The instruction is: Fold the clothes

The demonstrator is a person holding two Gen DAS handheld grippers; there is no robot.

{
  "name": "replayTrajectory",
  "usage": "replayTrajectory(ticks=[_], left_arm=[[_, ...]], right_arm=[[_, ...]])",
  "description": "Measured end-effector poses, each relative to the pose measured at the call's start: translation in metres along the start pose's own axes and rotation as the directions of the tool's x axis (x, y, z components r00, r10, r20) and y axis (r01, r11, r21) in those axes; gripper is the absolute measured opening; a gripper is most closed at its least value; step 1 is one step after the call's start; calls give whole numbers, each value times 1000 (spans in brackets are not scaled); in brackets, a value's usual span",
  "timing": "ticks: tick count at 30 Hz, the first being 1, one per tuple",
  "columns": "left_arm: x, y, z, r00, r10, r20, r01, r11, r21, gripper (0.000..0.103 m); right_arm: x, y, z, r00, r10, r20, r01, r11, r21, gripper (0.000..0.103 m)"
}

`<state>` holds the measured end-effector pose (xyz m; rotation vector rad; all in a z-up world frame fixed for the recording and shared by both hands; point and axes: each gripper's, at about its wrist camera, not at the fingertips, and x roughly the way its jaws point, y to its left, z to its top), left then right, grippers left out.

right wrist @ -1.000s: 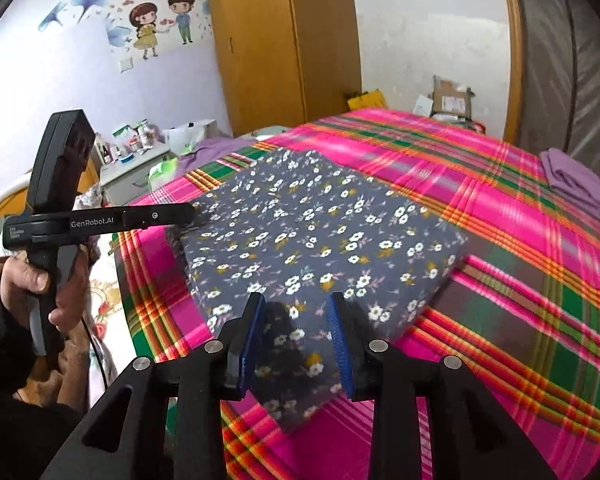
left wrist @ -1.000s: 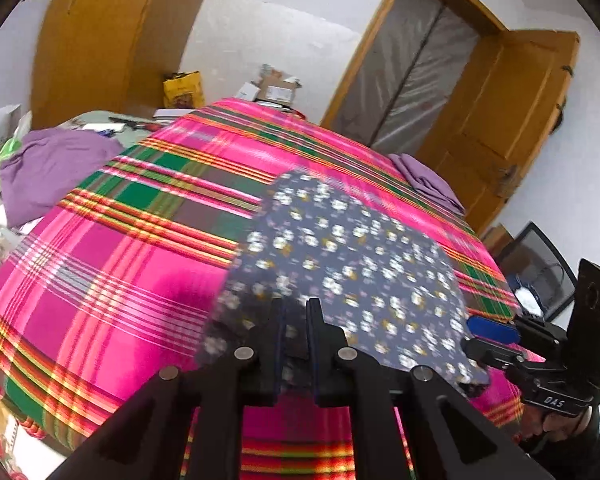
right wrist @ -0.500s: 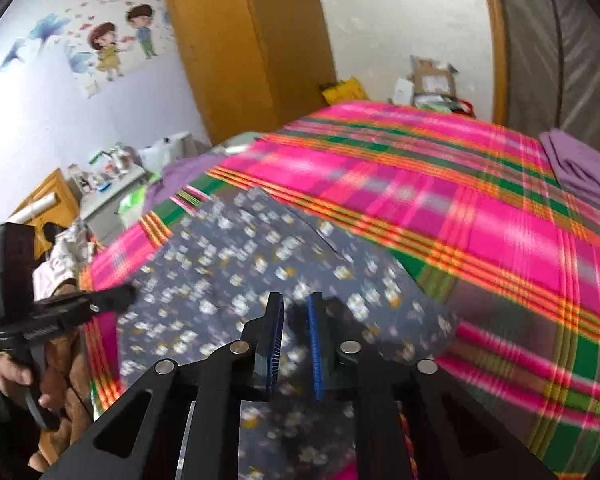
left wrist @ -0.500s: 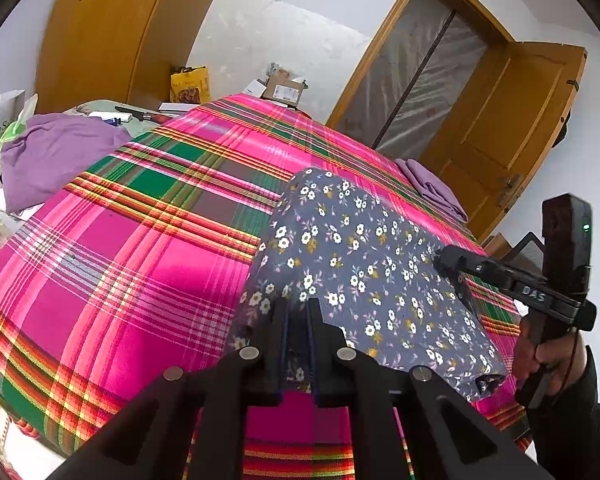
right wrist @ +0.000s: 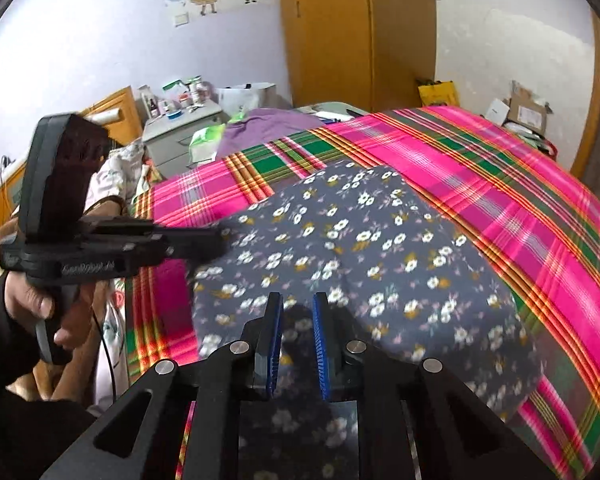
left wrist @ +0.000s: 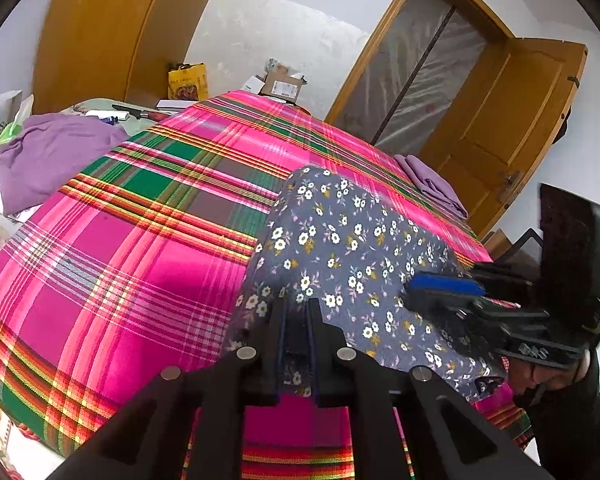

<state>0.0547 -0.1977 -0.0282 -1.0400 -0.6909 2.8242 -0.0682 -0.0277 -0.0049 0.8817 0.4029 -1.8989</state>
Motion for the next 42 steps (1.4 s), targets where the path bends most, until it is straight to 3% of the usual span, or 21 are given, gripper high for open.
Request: replayTrajectory(ticks=[2,6,11,18,27,33,38,42], left_arm=[[0,1,0,1000,-8,-1,8,1000,-6,9],[-1,3,-1,1000,-13,-3,13,1000,-6,9],[-3,-1,3,1000,3,-20,-3,1000,6,9],[-9,-23,33,1000,10,9,-11,991,131,10],[61,-45,85,996,48,-74,-25,958,287,10],[90,-28,90,987,32,-160,3,977,214,10],[95,-16,87,987,-32,-160,59,984,170,10],[84,-16,88,988,-30,-150,53,987,153,10]], right_arm=[[11,-20,4,999,-28,-26,29,998,63,9],[3,-59,8,998,-53,27,46,976,211,8],[-13,-81,-3,987,-149,63,122,940,318,10],[-44,-63,-24,979,-162,121,116,942,315,12],[-55,-71,-41,971,-204,127,140,911,389,13],[-36,-96,-36,971,-228,75,174,881,439,12],[-26,-100,-32,969,-242,47,199,881,430,14],[-39,-94,-37,970,-230,79,172,878,447,15]])
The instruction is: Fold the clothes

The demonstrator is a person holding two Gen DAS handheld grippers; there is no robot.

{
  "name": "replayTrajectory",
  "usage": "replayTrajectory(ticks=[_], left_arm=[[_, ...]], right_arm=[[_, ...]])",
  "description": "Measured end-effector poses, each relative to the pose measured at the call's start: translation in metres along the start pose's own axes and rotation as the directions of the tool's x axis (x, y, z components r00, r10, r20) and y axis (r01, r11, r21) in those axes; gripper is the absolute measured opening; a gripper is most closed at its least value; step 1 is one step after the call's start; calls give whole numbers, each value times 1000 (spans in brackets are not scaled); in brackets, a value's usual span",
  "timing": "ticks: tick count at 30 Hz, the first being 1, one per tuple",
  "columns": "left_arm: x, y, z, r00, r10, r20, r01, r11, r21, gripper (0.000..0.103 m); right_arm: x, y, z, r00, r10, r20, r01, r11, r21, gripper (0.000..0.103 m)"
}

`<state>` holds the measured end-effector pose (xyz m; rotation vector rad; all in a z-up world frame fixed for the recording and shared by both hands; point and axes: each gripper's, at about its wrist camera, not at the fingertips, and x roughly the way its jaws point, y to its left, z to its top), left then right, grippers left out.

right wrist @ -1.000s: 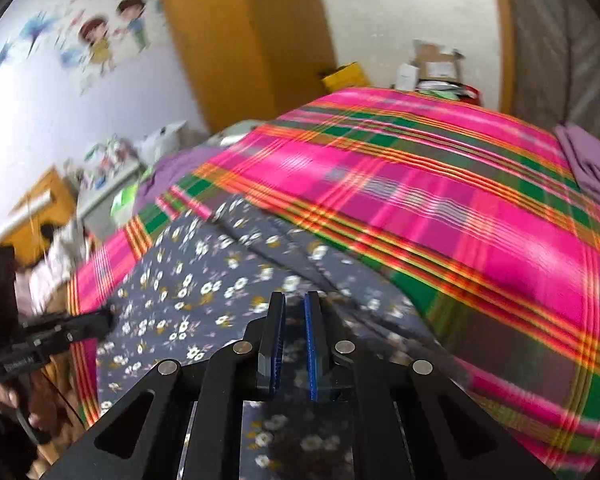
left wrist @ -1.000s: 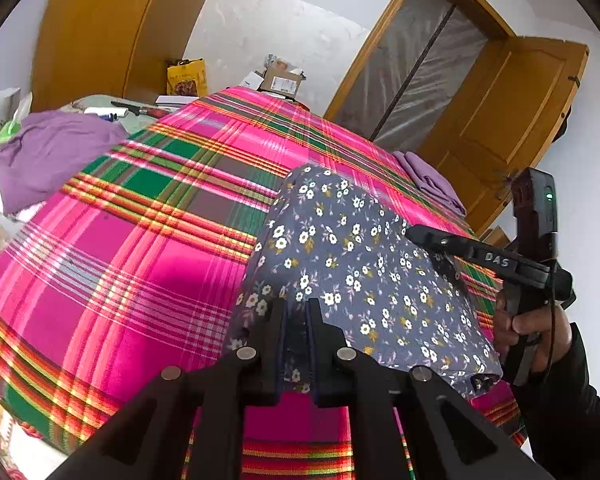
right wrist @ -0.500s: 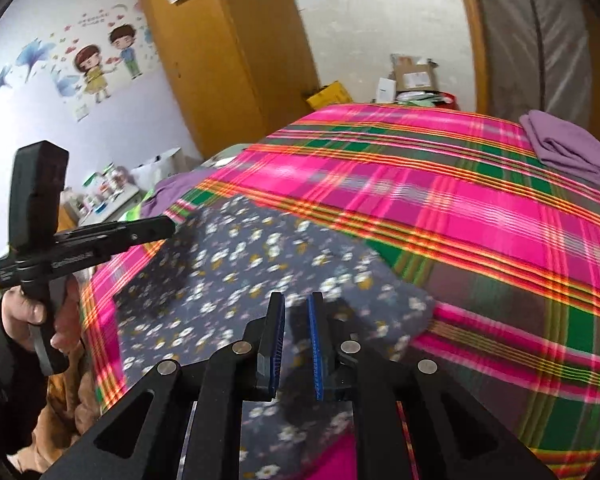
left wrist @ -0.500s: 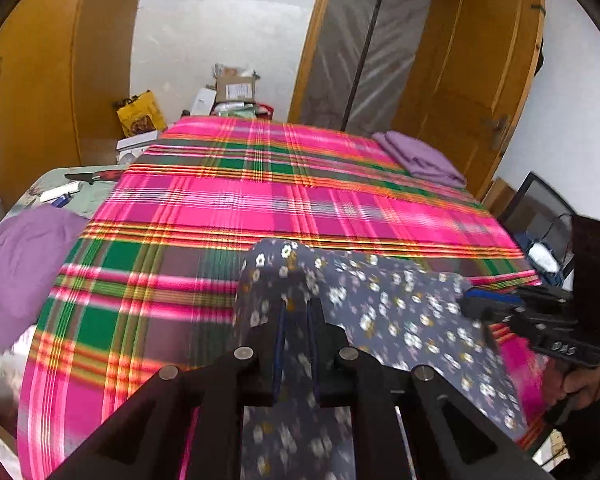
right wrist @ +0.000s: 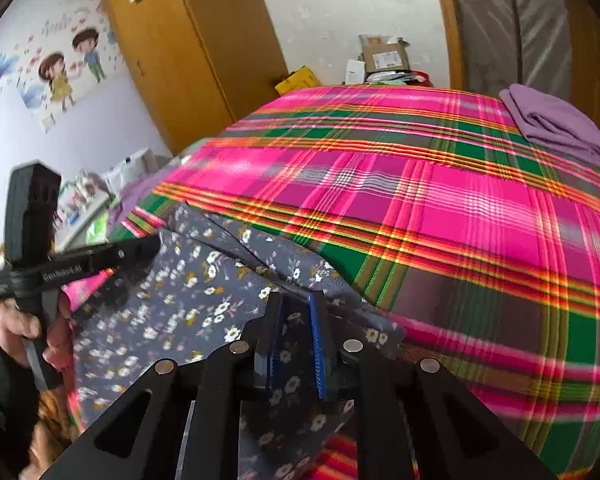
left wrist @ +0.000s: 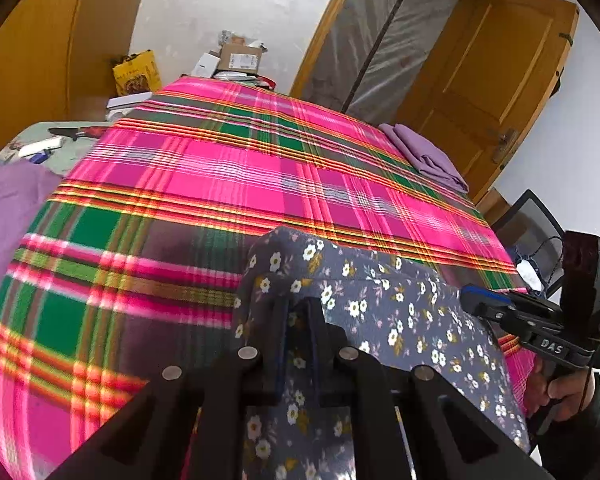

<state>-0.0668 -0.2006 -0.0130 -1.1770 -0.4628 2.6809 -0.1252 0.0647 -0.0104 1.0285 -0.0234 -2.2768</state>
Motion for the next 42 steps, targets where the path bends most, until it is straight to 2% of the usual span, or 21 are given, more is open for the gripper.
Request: replayTrajectory(ticks=[4,8,10,13,17,20,24,26,35,37,40,42], left_arm=[[-30,-7,-17,998,16,59,-16,1000,6,10],[-56,-10,-47,995,30,99,-30,1000,0,10],[-59,-9,-62,993,64,95,-63,998,-9,10],[-57,-3,-77,995,58,75,-56,998,-33,10],[-54,1,-80,994,40,103,-37,999,-34,10],[-59,3,-78,995,29,93,-21,996,-85,10],[-80,-2,-83,989,55,140,-45,996,-73,10],[-80,2,-87,989,62,133,-51,995,-84,10],[-73,20,-92,992,-10,122,28,989,-147,10],[-81,23,-90,991,-2,132,23,987,-159,10],[-93,35,-88,989,26,147,2,983,-185,11],[-96,43,-88,989,17,146,15,977,-214,14]], right_arm=[[-31,12,-21,998,52,46,-50,998,-34,16],[-51,32,-51,994,104,43,-100,991,-91,16],[-55,42,-64,993,112,29,-107,985,-132,16],[-52,47,-76,995,98,20,-93,981,-169,16],[-47,38,-79,993,117,12,-114,985,-130,18],[-50,40,-79,995,97,14,-95,987,-129,20],[-62,43,-83,995,92,27,-88,987,-132,20],[-65,43,-87,995,95,26,-91,987,-130,20],[-60,27,-90,990,138,-3,-138,990,-32,21],[-65,21,-87,990,138,8,-138,990,2,22],[-70,7,-85,989,145,24,-147,986,84,28],[-71,-3,-86,986,164,36,-167,976,140,38]])
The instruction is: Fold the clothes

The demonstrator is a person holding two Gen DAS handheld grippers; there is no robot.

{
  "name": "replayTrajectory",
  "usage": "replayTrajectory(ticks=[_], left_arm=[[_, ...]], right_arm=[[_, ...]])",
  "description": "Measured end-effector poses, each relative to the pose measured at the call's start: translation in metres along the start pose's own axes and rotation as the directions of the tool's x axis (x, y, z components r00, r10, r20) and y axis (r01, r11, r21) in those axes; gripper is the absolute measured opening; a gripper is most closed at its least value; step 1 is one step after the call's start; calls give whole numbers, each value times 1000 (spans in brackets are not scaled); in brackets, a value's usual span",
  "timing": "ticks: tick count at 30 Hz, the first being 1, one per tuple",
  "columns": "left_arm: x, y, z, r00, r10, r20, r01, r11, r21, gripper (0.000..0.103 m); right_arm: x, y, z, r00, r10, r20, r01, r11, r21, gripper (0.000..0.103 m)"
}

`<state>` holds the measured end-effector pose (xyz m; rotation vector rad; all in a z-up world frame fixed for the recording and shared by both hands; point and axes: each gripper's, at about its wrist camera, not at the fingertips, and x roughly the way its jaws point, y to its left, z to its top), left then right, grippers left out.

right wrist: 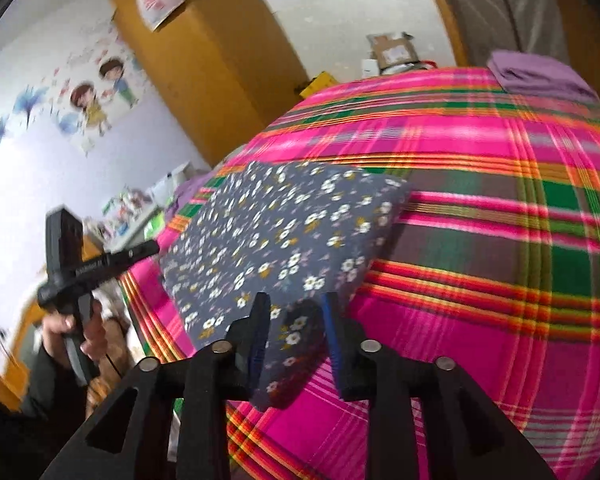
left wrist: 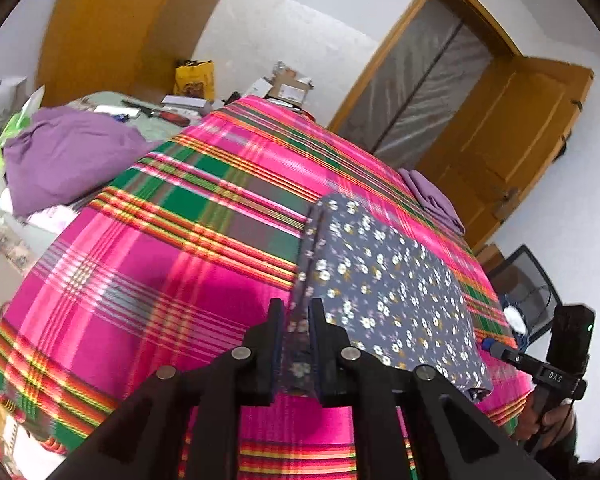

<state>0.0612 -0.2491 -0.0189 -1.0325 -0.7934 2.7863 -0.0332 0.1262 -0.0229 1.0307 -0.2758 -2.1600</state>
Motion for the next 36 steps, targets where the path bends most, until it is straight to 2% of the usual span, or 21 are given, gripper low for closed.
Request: replayTrajectory(ticks=[1,6,8,9,14,21,26,32,36], left_arm=[[0,3,0,1000,-9,-4,9,1000,-16,17],[6,11,-1,997,-72,-36,69,995,-78,25],[15,12,-2,994,-88,-60,83,992,-92,26],[18,13,-2,993,-91,-69,84,992,-99,26],[29,17,-6,987,-119,-106,105,985,-136,27],[30,12,-10,985,-128,-113,115,987,-115,28],[30,7,-9,987,-102,-126,92,992,-89,28],[30,-11,-8,992,-3,-130,2,1000,-13,28],[31,-16,-8,991,28,-128,-26,1000,15,29]], right_arm=[[-1,-4,0,1000,10,4,-10,1000,30,43],[1,-15,1,998,54,-11,-53,992,114,43],[3,-17,1,998,65,-17,-62,989,135,55],[4,-18,1,997,69,-17,-66,987,146,56],[10,-24,2,996,83,-25,-76,974,215,56],[20,-33,4,994,103,-41,-88,959,271,56],[28,-28,8,992,118,-54,-101,962,255,56],[32,-25,10,989,129,-65,-110,963,245,57],[34,-24,11,989,131,-66,-111,964,242,57]])
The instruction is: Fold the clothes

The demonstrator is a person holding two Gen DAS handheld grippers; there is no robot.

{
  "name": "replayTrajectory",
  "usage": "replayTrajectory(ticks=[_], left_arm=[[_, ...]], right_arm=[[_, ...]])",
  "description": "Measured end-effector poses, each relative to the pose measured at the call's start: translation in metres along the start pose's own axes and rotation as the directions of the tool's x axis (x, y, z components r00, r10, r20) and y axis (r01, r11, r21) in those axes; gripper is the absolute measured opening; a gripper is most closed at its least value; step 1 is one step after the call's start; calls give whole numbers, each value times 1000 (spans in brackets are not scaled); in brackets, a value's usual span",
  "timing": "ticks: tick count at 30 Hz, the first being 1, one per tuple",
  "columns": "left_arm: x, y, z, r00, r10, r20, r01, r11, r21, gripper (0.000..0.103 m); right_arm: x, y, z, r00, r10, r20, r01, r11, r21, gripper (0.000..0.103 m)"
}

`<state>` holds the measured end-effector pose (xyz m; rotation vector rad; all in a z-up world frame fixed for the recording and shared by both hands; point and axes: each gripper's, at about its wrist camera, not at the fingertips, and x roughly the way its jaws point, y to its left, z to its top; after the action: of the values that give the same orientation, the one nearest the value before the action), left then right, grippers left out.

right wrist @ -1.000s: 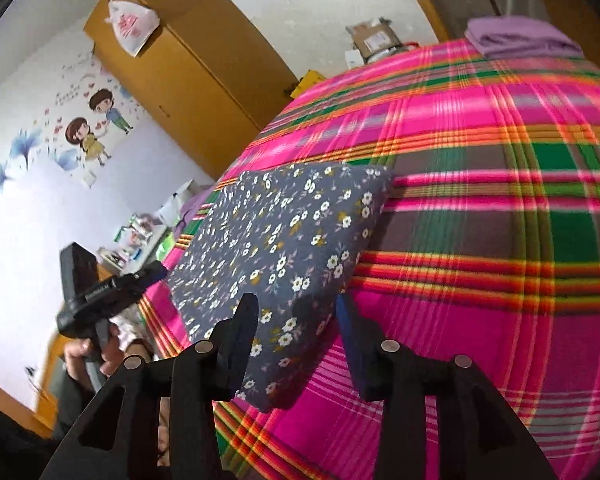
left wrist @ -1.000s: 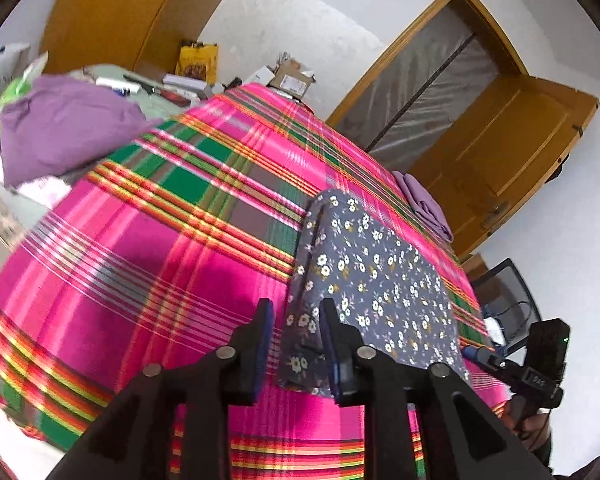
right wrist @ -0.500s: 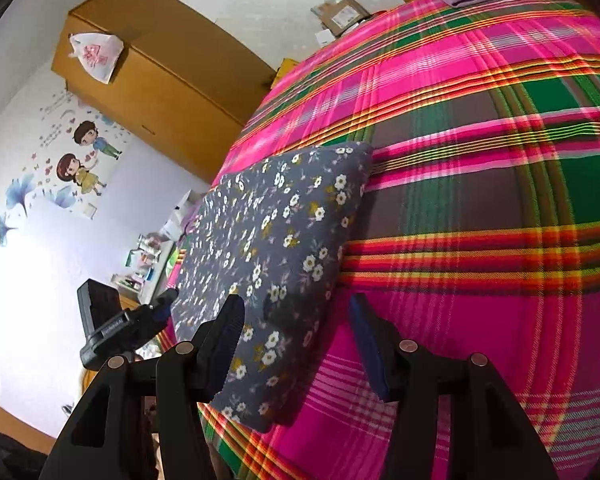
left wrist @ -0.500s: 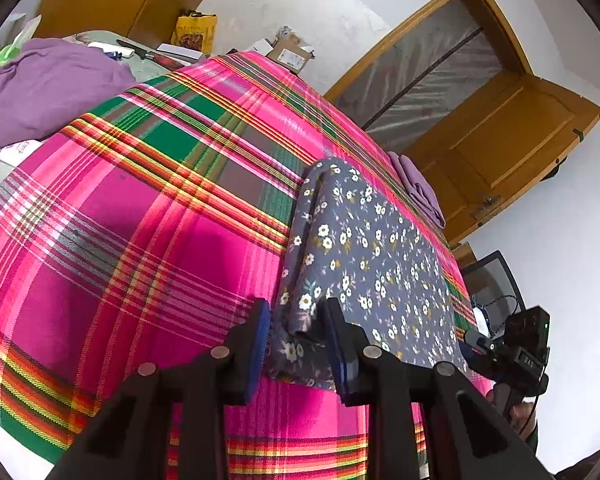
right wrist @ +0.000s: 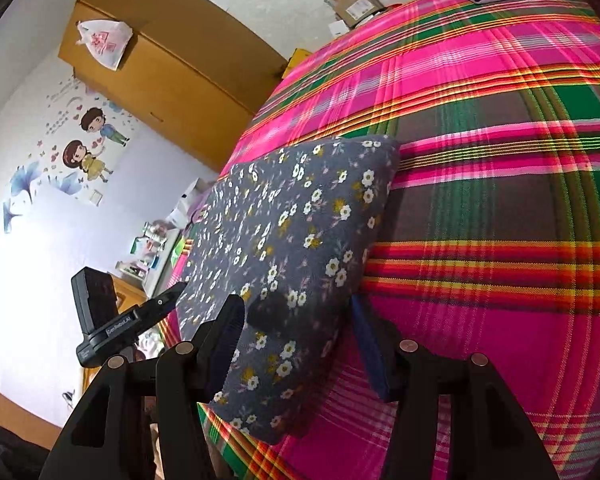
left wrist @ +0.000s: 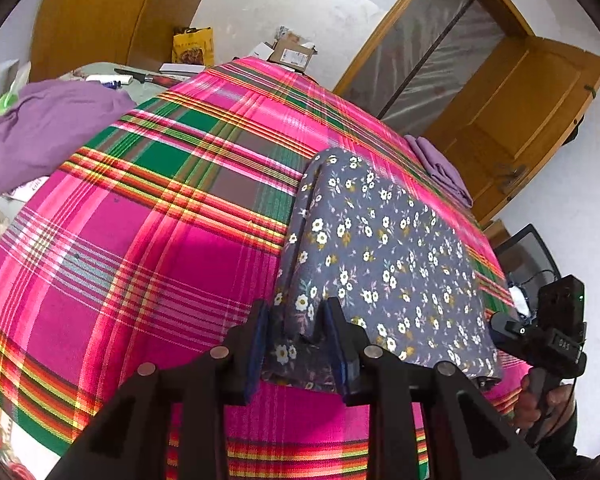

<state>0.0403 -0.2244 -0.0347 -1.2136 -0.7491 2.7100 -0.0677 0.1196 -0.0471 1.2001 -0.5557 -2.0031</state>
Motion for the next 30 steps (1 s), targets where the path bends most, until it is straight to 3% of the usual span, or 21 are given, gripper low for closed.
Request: replayTrajectory(ticks=[13,22,30], left_arm=[[0,-5,-1,999,36,15,-36,999,25,29],[-1,-15,-4,995,97,33,-100,992,81,29],[-2,-16,-5,995,97,34,-100,991,87,29]], right_arm=[[3,3,-2,1000,17,-20,-17,1000,-10,57],[13,11,2,999,21,-28,-21,1000,1,58],[12,12,-1,999,25,-34,-25,1000,-10,58]])
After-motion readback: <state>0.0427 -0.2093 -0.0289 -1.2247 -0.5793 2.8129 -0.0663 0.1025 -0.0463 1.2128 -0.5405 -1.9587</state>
